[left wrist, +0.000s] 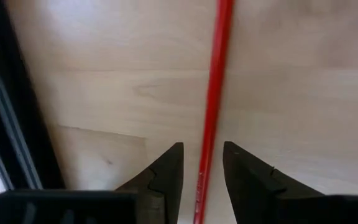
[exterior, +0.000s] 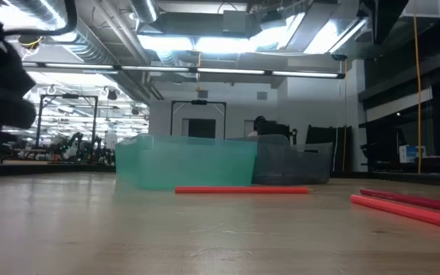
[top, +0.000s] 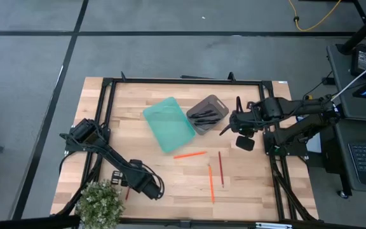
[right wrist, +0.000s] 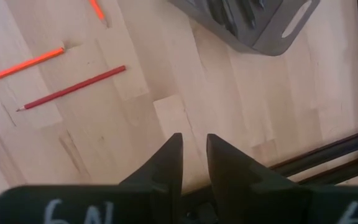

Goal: Sort pens & pencils
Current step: Put the left red pencil into the light blue bin

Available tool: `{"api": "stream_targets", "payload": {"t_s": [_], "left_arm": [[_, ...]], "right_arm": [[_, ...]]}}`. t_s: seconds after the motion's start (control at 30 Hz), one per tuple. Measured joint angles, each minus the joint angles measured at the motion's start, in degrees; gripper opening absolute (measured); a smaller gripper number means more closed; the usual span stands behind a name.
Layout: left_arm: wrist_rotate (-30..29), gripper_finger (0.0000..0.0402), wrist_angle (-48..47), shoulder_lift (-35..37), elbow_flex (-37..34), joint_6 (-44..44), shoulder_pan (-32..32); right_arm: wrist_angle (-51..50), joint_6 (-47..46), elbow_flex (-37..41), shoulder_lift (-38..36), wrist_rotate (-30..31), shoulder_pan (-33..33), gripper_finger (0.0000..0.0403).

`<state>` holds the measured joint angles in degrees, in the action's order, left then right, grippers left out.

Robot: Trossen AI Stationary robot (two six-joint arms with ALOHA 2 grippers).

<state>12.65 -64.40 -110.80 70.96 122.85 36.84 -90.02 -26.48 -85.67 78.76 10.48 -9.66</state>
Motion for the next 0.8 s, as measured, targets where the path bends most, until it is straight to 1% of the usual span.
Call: {"api": "stream_targets", "payload": {"t_s": [0.27, 0.4, 0.5, 0.67, 0.8], "left_arm": [[2.26, 0.0103, 10.96, 0.92, -7.15, 1.24, -0.17], [2.44, 0.0094, 12.61, 0.96, -7.6, 1.07, -0.55], [2.29, 0.008, 13.26, 1.22, -7.8, -0.57, -1.07], [1.43, 0.0054, 14.03, 1.49, -7.89, -1.94, -2.2], [-0.09, 0.0043, 13.98, 1.49, -7.89, -3.26, -2.78]], "right_arm": [[0.0, -0.02, 0.0, 0.0, 0.0, -2.74, 0.0074], [0.37, -0.04, 0.0, 0.0, 0.0, -3.16, 0.0074], [0.44, -0.06, 0.0, 0.02, 0.0, -3.16, 0.0074], [0.42, -0.52, 0.0, 0.02, 0.0, -3.68, 0.0074], [0.42, -0.44, 0.0, 0.02, -0.02, -4.41, 0.0074]]}}
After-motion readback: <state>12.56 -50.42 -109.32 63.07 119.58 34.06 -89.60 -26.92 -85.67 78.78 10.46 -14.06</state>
